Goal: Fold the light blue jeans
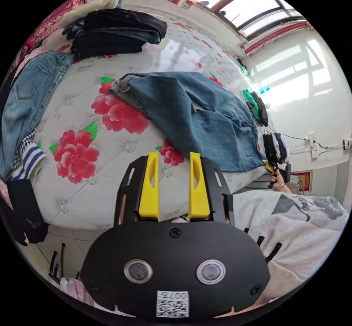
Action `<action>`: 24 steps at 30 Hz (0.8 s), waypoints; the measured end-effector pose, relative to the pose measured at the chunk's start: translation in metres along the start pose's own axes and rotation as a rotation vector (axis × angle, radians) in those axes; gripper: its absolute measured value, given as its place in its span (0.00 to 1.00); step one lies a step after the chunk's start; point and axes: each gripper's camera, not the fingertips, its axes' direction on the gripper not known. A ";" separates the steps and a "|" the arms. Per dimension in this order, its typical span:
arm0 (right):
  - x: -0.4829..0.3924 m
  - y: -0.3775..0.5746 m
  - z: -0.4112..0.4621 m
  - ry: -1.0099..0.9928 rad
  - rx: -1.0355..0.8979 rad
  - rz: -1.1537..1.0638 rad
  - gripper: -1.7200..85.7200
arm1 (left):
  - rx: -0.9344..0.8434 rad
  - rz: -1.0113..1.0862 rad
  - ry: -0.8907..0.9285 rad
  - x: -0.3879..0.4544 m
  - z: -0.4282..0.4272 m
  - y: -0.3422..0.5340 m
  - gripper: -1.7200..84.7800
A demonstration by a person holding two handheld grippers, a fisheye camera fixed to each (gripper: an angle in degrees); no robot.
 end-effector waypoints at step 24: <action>-0.036 -0.007 -0.092 -0.032 0.011 0.037 0.02 | 0.196 0.070 -0.004 0.016 -0.119 -0.103 0.01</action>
